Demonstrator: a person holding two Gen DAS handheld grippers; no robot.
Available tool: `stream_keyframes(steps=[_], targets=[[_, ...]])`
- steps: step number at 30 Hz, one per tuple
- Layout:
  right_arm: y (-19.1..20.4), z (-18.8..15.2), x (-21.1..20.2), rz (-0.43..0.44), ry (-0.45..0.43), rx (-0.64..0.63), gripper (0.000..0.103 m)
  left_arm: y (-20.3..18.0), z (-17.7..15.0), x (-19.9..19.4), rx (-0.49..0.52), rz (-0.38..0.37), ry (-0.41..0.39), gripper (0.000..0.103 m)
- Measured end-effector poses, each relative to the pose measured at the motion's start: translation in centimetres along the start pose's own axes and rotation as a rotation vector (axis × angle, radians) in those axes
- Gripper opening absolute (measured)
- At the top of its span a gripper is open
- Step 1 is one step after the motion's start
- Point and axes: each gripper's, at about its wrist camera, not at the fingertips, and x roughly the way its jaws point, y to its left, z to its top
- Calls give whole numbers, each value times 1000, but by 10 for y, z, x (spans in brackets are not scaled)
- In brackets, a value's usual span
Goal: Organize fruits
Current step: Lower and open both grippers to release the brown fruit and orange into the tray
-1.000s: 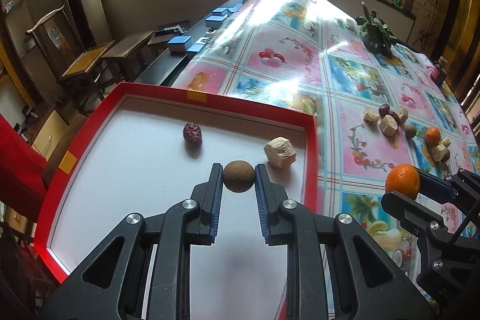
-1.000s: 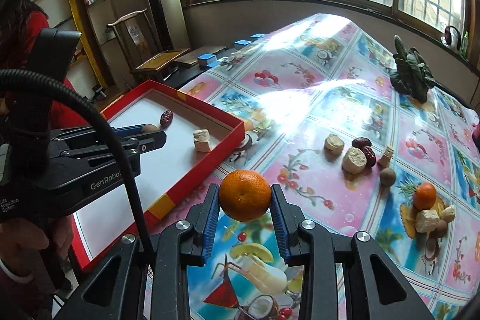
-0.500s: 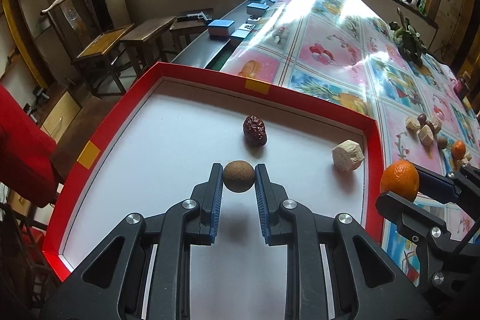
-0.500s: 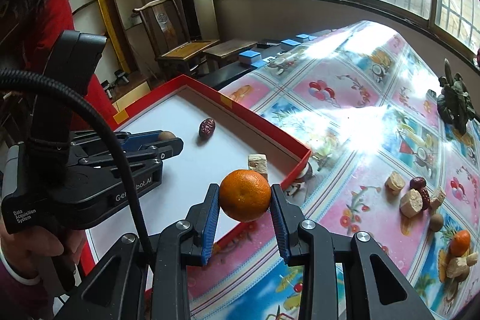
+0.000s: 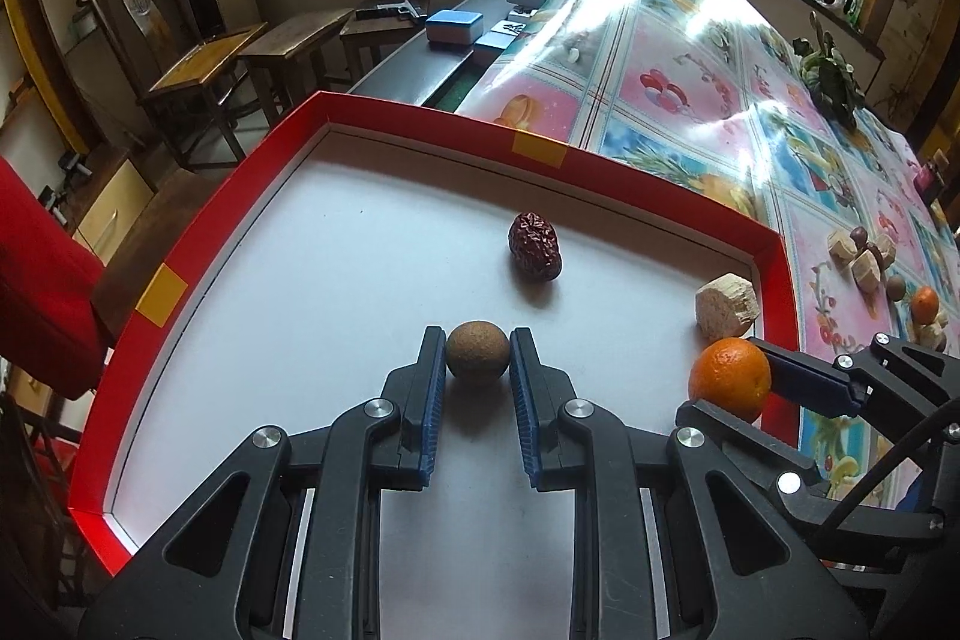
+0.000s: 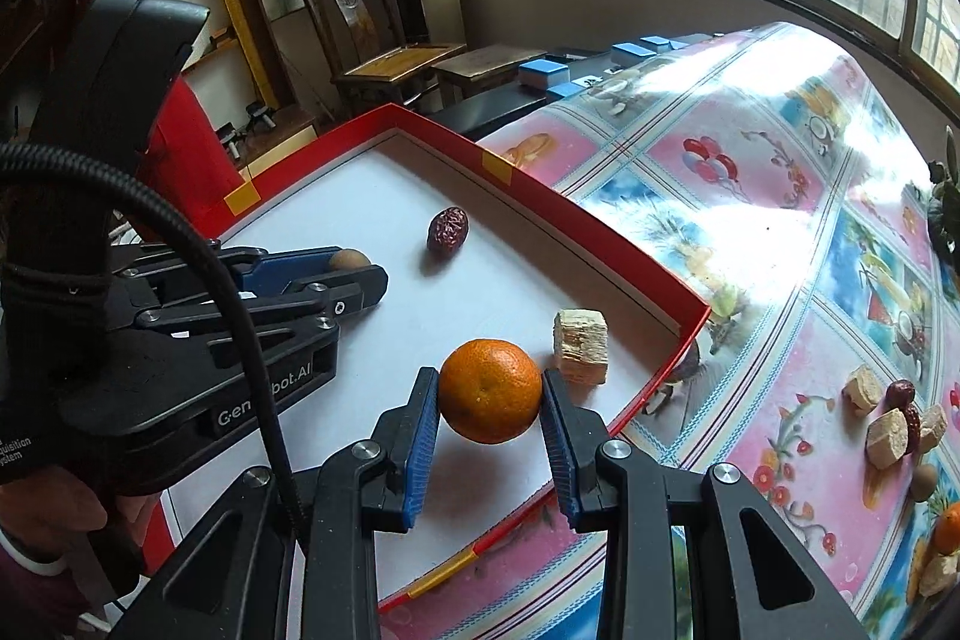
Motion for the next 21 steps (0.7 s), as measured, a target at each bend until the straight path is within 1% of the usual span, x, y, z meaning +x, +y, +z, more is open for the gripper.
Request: stream_keyframes(steps=[6,12,13,15,16,17,21], targets=[[2,-1,10,-1,29,-15,32,1,2,2,-13,0,8,21],[5,-1,11,-6,24,-20,33,0,2,2,-17,9,14,22],[4,-1,10,-2,23,-13,34,0,2,2,-18,11,16,24],[3,-1,5,0,13,-8,37,1,1,1,-29,11,20,42],[3,-1,1,4,3,-9,39,2,0,-1,-37,4,15,55],[3,-1,-3,8,-8,-7,40,3,0,-3,-44,0,8,57],[-1,-3,-15,12,-31,15,41,1,0,-11,-43,9,-6,57]])
